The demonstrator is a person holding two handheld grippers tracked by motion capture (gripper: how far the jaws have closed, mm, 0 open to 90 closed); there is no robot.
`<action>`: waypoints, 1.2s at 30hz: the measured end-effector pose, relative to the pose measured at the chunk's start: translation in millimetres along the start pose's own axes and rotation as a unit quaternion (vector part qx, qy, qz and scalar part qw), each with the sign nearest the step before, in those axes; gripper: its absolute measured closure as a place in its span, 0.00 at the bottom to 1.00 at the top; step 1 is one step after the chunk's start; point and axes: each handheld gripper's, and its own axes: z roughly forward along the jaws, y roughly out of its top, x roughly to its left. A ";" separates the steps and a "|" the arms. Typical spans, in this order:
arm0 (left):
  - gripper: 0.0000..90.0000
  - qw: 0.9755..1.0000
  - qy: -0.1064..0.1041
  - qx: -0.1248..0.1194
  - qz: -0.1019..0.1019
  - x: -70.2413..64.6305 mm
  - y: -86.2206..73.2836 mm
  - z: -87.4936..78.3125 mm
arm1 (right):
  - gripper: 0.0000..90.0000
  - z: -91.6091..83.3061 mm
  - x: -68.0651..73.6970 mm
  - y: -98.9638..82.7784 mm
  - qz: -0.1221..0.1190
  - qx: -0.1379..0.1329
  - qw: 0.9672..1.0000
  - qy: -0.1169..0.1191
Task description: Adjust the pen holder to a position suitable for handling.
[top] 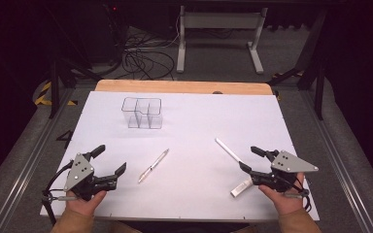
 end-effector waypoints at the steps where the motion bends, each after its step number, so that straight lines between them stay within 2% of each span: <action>1: 0.15 1.000 -0.001 0.001 -0.002 -0.2 0.0 -0.2 | 0.39 0.0 0.1 0.0 0.001 0.000 1.000 0.001; 8: 0.15 1.000 0.000 0.001 0.005 -0.9 0.9 0.5 | 0.39 0.2 0.1 -0.2 0.002 0.000 1.000 0.002; 16: 0.15 1.000 -0.003 0.001 0.002 -0.1 2.5 0.4 | 0.39 1.1 0.1 -0.4 0.004 0.000 1.000 0.004; 21: 0.16 1.000 -0.008 0.001 -0.004 1.2 4.2 2.1 | 0.39 1.9 0.2 -0.5 0.004 0.001 1.000 0.005; 22: 0.16 1.000 -0.012 0.001 -0.014 1.3 5.2 3.4 | 0.39 2.1 0.5 -0.6 0.005 0.001 1.000 0.007; 24: 0.16 1.000 -0.022 0.000 -0.018 3.1 8.2 5.6 | 0.39 3.1 0.5 -1.0 0.005 0.000 1.000 0.008; 26: 0.16 1.000 -0.021 0.001 -0.011 3.6 10.3 7.4 | 0.39 4.1 1.1 -1.4 0.007 0.004 1.000 0.008; 36: 0.16 0.999 -0.033 0.009 -0.010 7.0 19.9 14.6 | 0.39 5.7 1.4 -2.9 0.012 0.009 1.000 0.009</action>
